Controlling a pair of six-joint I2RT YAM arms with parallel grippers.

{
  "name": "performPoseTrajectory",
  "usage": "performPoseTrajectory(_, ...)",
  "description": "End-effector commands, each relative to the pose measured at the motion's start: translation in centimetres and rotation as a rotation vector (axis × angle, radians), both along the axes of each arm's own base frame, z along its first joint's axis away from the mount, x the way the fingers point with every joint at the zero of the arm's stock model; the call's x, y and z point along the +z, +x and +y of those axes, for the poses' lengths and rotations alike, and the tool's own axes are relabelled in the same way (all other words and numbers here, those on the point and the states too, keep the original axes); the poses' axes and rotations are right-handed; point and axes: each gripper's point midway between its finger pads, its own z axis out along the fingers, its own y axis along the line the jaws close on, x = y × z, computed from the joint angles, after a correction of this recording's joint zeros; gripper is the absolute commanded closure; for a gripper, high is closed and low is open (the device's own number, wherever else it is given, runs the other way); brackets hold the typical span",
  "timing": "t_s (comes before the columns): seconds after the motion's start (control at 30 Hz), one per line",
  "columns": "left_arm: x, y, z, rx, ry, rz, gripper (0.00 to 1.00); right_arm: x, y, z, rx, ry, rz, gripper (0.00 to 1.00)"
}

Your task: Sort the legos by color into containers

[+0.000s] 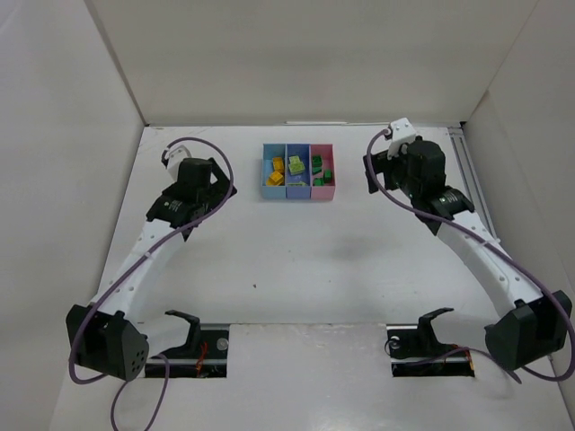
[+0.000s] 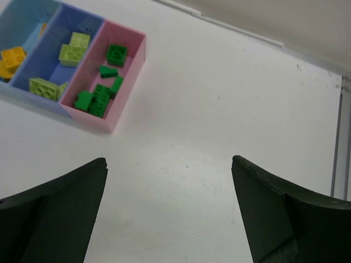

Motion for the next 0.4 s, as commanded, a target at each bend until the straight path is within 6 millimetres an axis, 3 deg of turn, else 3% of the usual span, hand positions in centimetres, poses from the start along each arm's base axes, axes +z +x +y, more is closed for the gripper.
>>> performPoseTrajectory(0.0, 2.2, 1.4, -0.8, -0.044, -0.010, -0.068, 0.00, -2.2, -1.4, -3.0, -0.168, -0.007, 0.065, 0.00)
performPoseTrajectory(0.17, 2.3, 1.6, -1.1, -0.052, -0.019, -0.075, 0.00, -2.5, -2.5, -4.7, -0.246, -0.008, 0.076, 0.00)
performPoseTrajectory(0.37, 2.2, 1.3, -1.1, -0.059, -0.025, -0.073, 0.00, -2.5, -3.1, -4.8, -0.237, 0.022, 0.054, 0.00)
